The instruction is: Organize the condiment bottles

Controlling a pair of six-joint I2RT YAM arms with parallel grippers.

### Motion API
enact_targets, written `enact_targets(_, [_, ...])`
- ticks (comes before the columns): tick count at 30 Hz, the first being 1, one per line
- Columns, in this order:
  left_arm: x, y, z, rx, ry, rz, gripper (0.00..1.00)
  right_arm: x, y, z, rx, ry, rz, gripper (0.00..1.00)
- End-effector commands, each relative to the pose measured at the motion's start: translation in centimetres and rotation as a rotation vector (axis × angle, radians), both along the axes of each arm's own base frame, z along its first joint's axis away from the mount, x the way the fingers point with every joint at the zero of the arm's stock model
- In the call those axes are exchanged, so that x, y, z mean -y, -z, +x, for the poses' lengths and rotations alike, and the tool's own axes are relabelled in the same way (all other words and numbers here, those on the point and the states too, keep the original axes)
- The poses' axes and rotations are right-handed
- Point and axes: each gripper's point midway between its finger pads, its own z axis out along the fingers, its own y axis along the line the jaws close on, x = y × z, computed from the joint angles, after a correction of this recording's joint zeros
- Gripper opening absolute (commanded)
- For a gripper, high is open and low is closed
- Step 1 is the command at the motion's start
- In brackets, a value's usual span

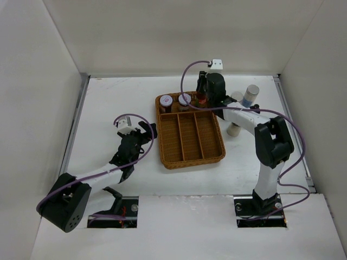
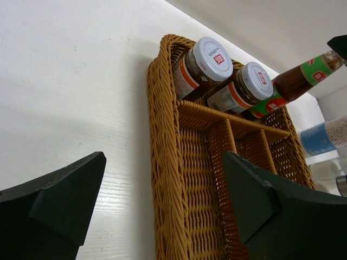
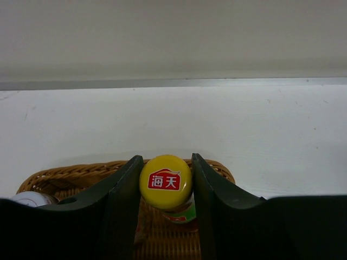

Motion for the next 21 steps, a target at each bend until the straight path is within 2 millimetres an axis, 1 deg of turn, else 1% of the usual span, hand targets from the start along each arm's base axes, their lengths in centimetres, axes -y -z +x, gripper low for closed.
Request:
enact_targets(1, [0.7,-1.6,0.3,0.048,0.019,-0.036,0.9,-1.6,-0.7,-0.5,0.026,-0.035,0.069,0.5])
enact_targets(2, [0.6,-1.6,0.3,0.048,0.017,-0.036,0.9,-1.5,-0.8,-0.6,0.028,-0.036,0.068,0.53])
enact_targets(3, [0.6,-1.6,0.3,0.049,0.016,-0.036,0.9,-1.5,-1.0,-0.8,0.032,-0.036,0.07,0.59])
enact_targets(5, [0.5,-1.6,0.3,0.048,0.014,-0.036,0.9,-1.4,-1.4,-0.9,0.039,-0.037,0.077,0.66])
enact_targets(10, [0.7,-1.5,0.3,0.046,0.017,-0.035,0.9,-1.0,-3.0,-1.4,0.065,-0.031,0.084,0.73])
enact_targets(17, [0.8,-1.6,0.3,0.047,0.022,-0.036,0.9,-0.6,-5.5,-2.2,0.103,-0.029,0.103,0.76])
enact_targets(19, [0.8,-1.7,0.2,0.051,0.022,-0.038,0.9,-0.4,-6.2,-2.6,0.112,-0.031,0.105,0.8])
enact_targets(21, [0.8,-1.7,0.2,0.053,0.021,-0.038,0.9,-0.2,-7.1,-3.4,0.125,-0.032,0.111,0.85])
